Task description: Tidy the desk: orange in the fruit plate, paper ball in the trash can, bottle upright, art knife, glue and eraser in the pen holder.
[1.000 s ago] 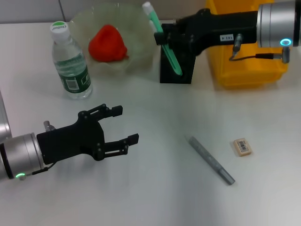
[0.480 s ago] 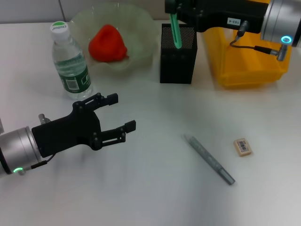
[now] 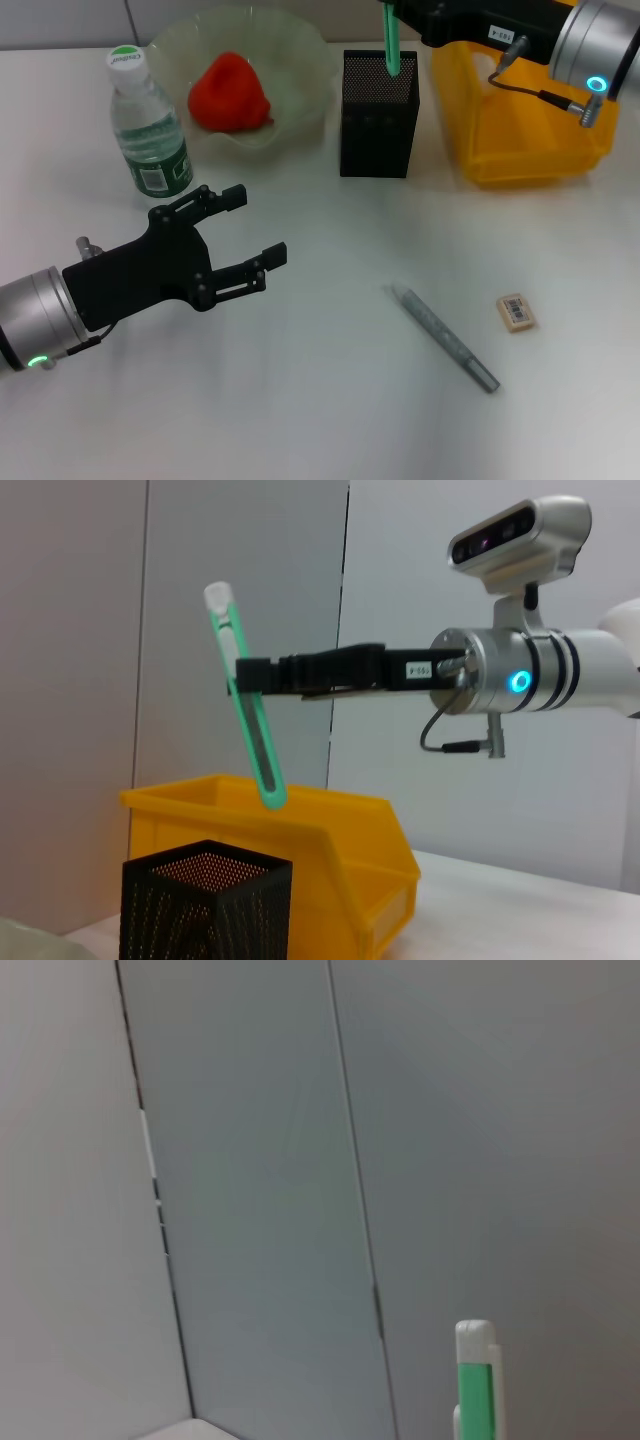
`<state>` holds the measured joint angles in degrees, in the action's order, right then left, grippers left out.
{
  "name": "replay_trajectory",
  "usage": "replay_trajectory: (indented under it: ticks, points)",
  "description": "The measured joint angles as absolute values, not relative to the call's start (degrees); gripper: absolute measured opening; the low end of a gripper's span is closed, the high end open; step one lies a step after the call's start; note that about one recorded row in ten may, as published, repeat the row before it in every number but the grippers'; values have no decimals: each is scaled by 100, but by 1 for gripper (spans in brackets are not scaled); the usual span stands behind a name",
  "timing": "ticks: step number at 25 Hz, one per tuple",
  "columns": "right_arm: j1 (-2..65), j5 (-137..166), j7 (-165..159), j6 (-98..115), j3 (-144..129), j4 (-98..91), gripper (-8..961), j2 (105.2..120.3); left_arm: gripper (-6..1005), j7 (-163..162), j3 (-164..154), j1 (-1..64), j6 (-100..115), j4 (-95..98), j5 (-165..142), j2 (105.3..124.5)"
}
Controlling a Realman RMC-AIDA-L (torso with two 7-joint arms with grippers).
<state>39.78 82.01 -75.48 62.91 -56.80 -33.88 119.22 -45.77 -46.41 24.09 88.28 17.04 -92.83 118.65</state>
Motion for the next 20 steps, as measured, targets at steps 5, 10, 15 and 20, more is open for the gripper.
replay_trajectory:
  ticks: [5, 10, 15, 20]
  points:
    - [4137, 7882, -6908, 6038, -5675, -2909, 251, 11927, 859, -4552, -4641, 2406, 8883, 1705, -9235, 11865]
    - [4220, 7386, -6160, 5927, -5695, -2478, 257, 11941, 859, -4526, -4641, 2407, 8929, 1683, -9235, 11865]
    - [4345, 6928, -5360, 5906, -5695, -2033, 263, 11954, 859, -4522, -4641, 2409, 8932, 1652, -9234, 11865]
    - [4441, 6358, -4450, 5957, -5699, -1495, 269, 11985, 859, -4522, -4641, 2414, 8931, 1641, -9235, 11866]
